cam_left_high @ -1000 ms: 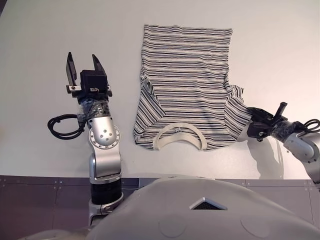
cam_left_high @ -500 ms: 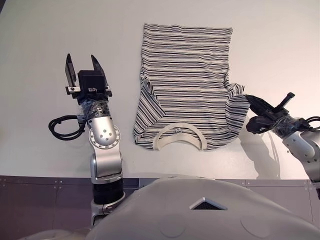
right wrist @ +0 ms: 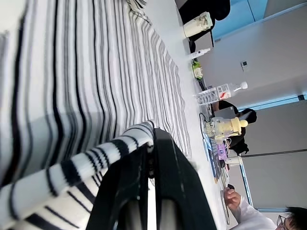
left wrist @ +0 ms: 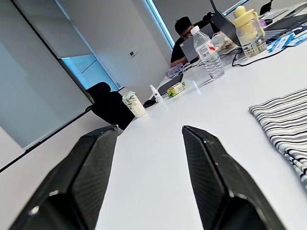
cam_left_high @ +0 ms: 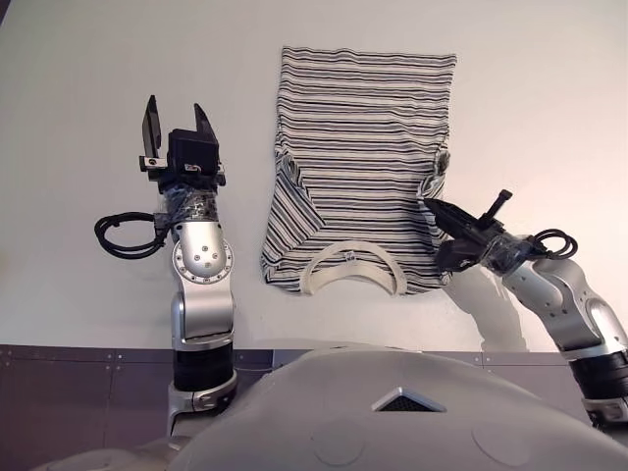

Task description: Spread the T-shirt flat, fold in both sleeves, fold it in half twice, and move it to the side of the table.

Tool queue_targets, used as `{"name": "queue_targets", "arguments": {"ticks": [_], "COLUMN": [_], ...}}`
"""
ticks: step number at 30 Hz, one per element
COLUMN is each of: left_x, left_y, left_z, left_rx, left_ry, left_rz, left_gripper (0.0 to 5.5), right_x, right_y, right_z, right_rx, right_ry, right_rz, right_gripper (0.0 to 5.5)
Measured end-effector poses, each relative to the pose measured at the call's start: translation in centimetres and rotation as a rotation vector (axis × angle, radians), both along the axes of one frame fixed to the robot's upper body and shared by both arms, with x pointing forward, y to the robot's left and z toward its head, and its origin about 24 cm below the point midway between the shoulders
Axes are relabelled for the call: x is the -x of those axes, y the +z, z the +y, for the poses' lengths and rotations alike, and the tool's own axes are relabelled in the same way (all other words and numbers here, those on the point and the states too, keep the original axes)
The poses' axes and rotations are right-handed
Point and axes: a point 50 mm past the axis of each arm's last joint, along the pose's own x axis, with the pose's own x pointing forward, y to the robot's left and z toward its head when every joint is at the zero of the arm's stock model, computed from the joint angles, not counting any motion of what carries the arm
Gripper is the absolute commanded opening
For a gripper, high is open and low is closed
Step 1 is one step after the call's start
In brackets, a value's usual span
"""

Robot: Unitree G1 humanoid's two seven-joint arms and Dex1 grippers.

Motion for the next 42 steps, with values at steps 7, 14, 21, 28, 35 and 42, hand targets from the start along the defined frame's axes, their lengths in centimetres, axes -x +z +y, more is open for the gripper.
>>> {"name": "queue_targets", "arguments": {"ticks": [7, 14, 21, 28, 35, 42], "left_x": [-0.4, 2.2, 7.3, 7.1, 6.4, 6.6], "left_y": [0.2, -1.8, -3.9, -4.3, -4.5, -5.2], "left_z": [1.8, 6.5, 5.7, 4.4, 3.7, 3.0], "left_rx": [-0.058, -0.451, -0.614, -0.622, -0.644, -0.646], "left_ry": [-0.061, -0.481, -1.153, -1.292, -1.368, -1.434], "left_rz": [0.043, 0.342, 0.612, 0.558, 0.511, 0.501], "left_gripper": [2.49, 3.26, 3.96, 3.96, 3.60, 2.51], "right_x": [0.6, 1.5, 3.7, 3.3, 2.3, 2.4], "right_y": [0.3, 2.3, 1.4, 1.3, 0.7, 0.3], "right_z": [0.3, -3.6, -6.5, -5.4, -4.2, -4.3], "right_rx": [-0.068, -0.053, 0.235, 0.255, 0.222, 0.224], "right_ry": [-0.019, -0.018, 0.234, 0.342, 0.361, 0.364], "right_rz": [0.064, 0.123, 0.426, 0.450, 0.395, 0.385], "right_gripper": [1.30, 2.27, 2.27, 2.27, 2.27, 1.30]}}
